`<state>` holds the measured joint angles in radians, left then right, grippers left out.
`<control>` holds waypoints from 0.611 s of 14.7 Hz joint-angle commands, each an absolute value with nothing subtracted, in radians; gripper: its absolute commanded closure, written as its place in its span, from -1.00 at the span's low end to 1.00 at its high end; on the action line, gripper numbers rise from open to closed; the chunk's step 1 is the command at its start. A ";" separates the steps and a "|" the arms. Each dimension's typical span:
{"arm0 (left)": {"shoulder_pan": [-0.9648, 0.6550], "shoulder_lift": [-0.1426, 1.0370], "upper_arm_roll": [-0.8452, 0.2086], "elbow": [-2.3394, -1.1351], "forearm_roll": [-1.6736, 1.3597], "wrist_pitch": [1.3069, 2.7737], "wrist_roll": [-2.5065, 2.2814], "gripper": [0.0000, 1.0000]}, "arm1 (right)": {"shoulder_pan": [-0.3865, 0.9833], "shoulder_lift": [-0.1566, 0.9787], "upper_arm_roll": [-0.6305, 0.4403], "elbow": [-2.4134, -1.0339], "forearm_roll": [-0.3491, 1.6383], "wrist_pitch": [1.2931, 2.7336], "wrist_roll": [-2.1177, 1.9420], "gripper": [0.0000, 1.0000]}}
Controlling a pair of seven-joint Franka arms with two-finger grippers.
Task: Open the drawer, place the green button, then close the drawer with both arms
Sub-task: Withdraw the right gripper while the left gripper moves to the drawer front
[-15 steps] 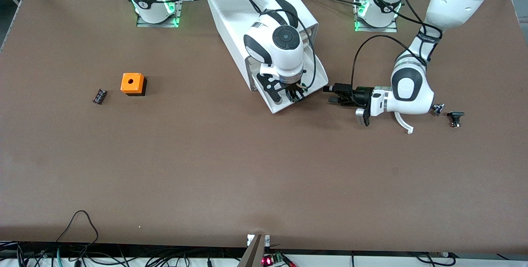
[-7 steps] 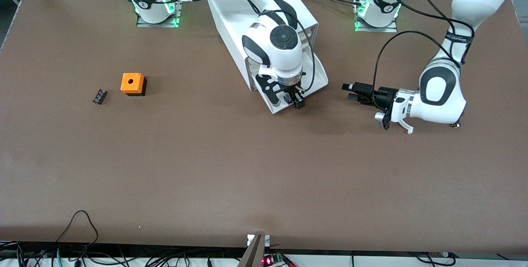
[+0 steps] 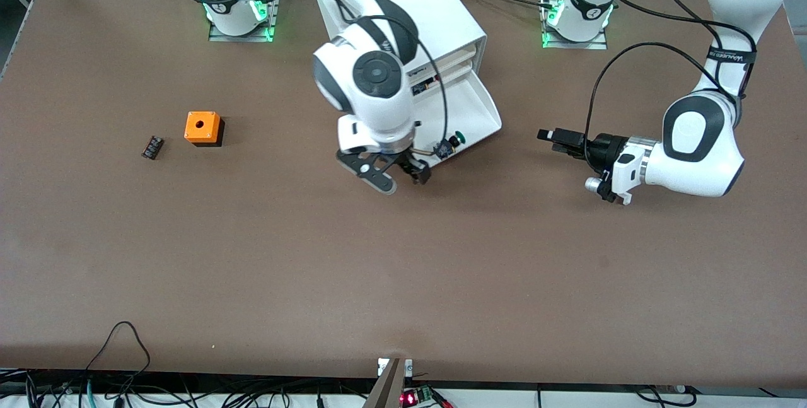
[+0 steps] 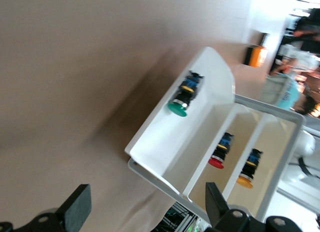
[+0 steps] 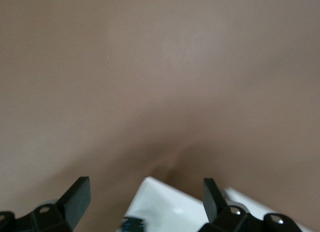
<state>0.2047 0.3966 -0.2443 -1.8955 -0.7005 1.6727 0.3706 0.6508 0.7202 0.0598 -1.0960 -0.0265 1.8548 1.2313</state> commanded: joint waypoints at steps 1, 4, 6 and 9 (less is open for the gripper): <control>0.158 0.387 -0.253 -1.893 -0.602 1.765 0.173 -1.00 | 0.569 0.666 0.071 -1.111 0.005 1.752 0.973 -1.00; 0.101 0.385 -0.253 -1.893 -0.485 1.860 -0.099 -1.00 | 0.473 0.609 0.067 -1.152 0.006 1.694 0.755 -1.00; 0.039 0.385 -0.253 -1.893 -0.425 1.934 -0.272 -1.00 | 0.408 0.560 0.067 -1.216 0.008 1.698 0.630 -1.00; -0.073 0.390 -0.253 -1.905 -0.300 2.054 -0.536 -1.00 | 0.322 0.502 0.067 -1.287 0.008 1.700 0.476 -1.00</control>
